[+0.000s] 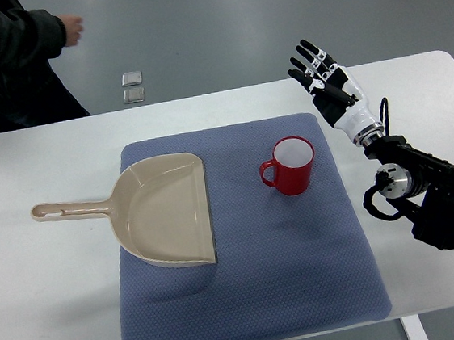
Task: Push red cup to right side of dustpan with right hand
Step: 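Move the right hand down toward the red mug's far side, then wrap the right hand fingers around the red mug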
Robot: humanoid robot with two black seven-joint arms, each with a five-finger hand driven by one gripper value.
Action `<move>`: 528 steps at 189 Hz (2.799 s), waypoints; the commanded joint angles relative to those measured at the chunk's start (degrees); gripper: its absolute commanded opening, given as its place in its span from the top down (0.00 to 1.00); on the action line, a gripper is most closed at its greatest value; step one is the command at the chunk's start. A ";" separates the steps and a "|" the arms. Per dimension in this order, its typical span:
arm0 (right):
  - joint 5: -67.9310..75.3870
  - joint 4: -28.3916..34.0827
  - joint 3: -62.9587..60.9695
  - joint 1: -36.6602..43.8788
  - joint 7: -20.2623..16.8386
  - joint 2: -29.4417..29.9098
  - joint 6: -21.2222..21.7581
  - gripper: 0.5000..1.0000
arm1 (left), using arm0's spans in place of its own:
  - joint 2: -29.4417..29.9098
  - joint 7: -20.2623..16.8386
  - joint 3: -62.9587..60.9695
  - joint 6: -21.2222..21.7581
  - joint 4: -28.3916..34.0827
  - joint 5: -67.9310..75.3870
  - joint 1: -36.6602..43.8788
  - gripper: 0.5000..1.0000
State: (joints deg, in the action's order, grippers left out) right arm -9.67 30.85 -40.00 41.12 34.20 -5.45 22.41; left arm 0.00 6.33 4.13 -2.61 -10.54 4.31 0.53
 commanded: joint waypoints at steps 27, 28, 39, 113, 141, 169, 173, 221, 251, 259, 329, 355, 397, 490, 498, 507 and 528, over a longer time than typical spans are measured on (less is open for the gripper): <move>-0.26 0.09 0.45 0.10 -0.01 -0.09 0.00 0.13 | 0.00 0.00 0.00 -0.03 -0.09 0.08 0.00 0.00; -0.35 0.09 0.62 0.10 -0.01 -0.09 0.00 0.13 | 0.00 0.00 0.00 -0.03 -0.09 0.08 0.00 0.00; -0.70 0.17 1.06 0.10 -0.01 -0.26 0.44 0.13 | 0.00 0.00 0.00 0.06 0.00 0.08 0.00 0.00; -15.47 1.41 6.95 0.19 -0.01 -5.63 8.79 0.13 | 0.00 0.00 0.00 0.06 -0.09 0.08 0.00 0.00; -21.62 1.67 7.04 0.01 0.34 -9.23 11.96 0.13 | 0.00 0.00 0.00 -0.03 -0.09 0.08 0.00 0.00; -25.49 1.67 7.13 -0.25 0.61 -12.13 12.59 0.13 | 0.00 0.00 -0.09 -0.03 -0.09 0.08 0.00 0.00; -25.93 1.76 7.13 -0.34 0.61 -12.48 12.59 0.13 | 0.00 0.00 -0.09 -0.03 -0.09 0.08 0.00 0.00; -31.64 2.90 9.59 -0.78 0.80 -15.21 12.59 0.13 | 0.00 0.00 -0.18 -0.03 -0.09 0.08 0.00 0.00; -32.96 2.90 10.91 -1.13 0.80 -15.12 12.59 0.13 | 0.00 0.09 -0.09 -0.03 -0.09 0.08 0.00 0.00; -32.96 2.99 10.99 -1.30 0.80 -15.03 12.59 0.13 | 0.00 0.09 -0.09 -0.03 -0.09 0.08 0.00 0.00; -32.96 2.81 10.82 -2.36 0.80 -13.89 12.59 0.13 | 0.00 0.09 -0.09 -0.03 -0.09 0.08 0.00 0.00; -32.96 2.64 10.82 -2.53 0.80 -13.36 12.40 0.13 | 0.00 0.00 -0.09 -0.03 -0.09 0.08 0.00 0.00; -32.96 2.11 10.99 -3.06 0.80 -11.25 10.38 0.13 | 0.00 0.00 -0.09 -0.03 -0.09 0.08 0.00 0.00; -32.96 1.05 10.99 -3.50 0.80 -7.12 8.53 0.13 | 0.00 0.00 -0.09 -0.03 0.00 0.08 0.00 0.00; -32.96 1.05 10.99 -3.50 0.80 -7.12 8.44 0.13 | 0.00 0.00 -0.09 0.06 -0.09 0.08 0.00 0.00; -32.96 1.05 10.91 -3.50 0.80 -7.12 8.44 0.13 | 0.00 0.00 -0.09 -0.03 -0.09 0.08 0.09 0.00; -32.96 1.05 10.91 -3.50 0.80 -6.77 7.91 0.13 | 0.00 0.00 -0.09 0.06 -0.09 0.08 0.09 0.00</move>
State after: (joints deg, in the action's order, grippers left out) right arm -42.63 31.90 -29.06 37.62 35.00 -12.53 30.82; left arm 0.00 6.34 4.04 -2.58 -10.61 4.39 0.60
